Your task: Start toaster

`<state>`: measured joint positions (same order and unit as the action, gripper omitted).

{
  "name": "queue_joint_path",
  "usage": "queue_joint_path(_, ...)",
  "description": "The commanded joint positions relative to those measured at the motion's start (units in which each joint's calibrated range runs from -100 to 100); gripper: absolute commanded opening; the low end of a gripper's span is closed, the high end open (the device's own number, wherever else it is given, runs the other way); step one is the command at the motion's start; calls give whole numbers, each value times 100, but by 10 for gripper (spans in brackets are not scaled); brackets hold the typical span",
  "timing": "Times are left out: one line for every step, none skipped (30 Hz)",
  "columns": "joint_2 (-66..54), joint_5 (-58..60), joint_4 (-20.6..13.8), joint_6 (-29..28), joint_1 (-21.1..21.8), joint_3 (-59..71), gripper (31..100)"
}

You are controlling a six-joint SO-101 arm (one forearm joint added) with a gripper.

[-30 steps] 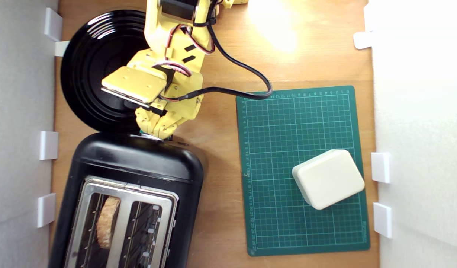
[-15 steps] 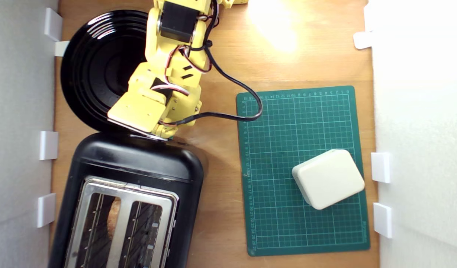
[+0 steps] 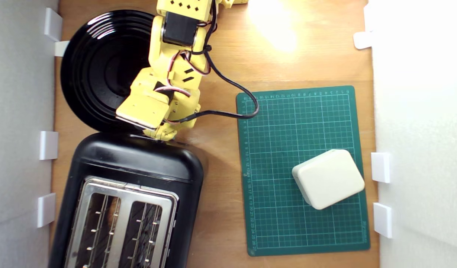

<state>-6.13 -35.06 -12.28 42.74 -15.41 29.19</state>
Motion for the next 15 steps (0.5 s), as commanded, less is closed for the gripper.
queue_joint_path(180, 384, 55, -9, -78, 247, 313)
queue_joint_path(180, 393, 55, 6, -94, 284, 313)
queue_joint_path(171, 393, 55, 12, -102, 338, 313)
queue_joint_path(146, 393, 55, 12, -102, 420, 313)
queue_joint_path(130, 393, 55, 17, -102, 511, 313)
queue_joint_path(113, 393, 55, 17, -102, 629, 313)
queue_joint_path(105, 401, 55, 17, -94, 756, 313)
queue_joint_path(105, 410, 55, 17, -62, 847, 313)
queue_joint_path(97, 410, 55, 17, -38, 947, 313)
queue_joint_path(97, 461, 55, 6, -31, 1020, 313)
queue_joint_path(97, 530, 55, -4, -31, 1111, 313)
queue_joint_path(97, 616, 55, 12, -31, 1220, 313)
queue_joint_path(97, 701, 55, 12, -31, 1320, 313)
queue_joint_path(97, 804, 55, 17, -31, 1410, 313)
queue_joint_path(97, 873, 55, 17, -31, 1492, 313)
